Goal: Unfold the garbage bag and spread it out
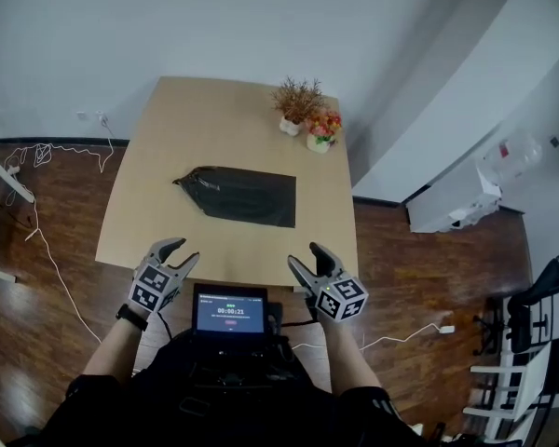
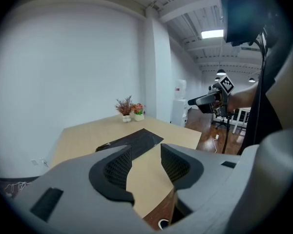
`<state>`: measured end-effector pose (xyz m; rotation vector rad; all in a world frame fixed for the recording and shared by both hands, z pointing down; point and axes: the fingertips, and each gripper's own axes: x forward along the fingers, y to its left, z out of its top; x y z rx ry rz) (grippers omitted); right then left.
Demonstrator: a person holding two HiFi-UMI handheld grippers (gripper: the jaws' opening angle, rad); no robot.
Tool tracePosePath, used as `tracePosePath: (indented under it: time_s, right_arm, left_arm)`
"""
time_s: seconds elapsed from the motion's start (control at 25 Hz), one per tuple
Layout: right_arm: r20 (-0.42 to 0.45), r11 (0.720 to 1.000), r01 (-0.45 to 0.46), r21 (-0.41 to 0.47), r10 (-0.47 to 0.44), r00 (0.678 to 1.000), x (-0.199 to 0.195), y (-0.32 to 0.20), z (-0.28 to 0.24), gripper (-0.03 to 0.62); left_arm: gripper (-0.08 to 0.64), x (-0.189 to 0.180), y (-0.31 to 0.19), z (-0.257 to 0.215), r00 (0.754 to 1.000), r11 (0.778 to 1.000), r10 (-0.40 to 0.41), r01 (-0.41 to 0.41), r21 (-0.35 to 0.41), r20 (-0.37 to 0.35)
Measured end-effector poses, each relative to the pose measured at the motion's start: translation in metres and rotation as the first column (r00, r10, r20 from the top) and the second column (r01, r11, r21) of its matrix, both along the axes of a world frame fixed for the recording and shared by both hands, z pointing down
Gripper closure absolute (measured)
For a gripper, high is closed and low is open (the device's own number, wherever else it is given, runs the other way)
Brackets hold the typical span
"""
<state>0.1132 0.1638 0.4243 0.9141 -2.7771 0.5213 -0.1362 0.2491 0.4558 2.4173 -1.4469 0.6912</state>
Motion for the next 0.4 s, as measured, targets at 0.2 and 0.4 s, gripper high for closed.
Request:
tracePosePath:
  time_s: [0.2,0.4]
  right_arm:
    - [-0.016,0.999,-0.024,0.041,0.024,1.0,-0.009,0.015,-0.012,0.282]
    - [-0.021,0.998,-0.035,0.05,0.036,0.999,-0.019,0.034,-0.013,0.282]
  left_arm:
    - [0.364,-0.006,0.018,0.016,0.999,0.999,0.039,-0.039,-0.018,-0.001]
    - [0.364,-0.023,0.029,0.022,0.999,0.999,0.045,-0.045,-0.021,-0.007]
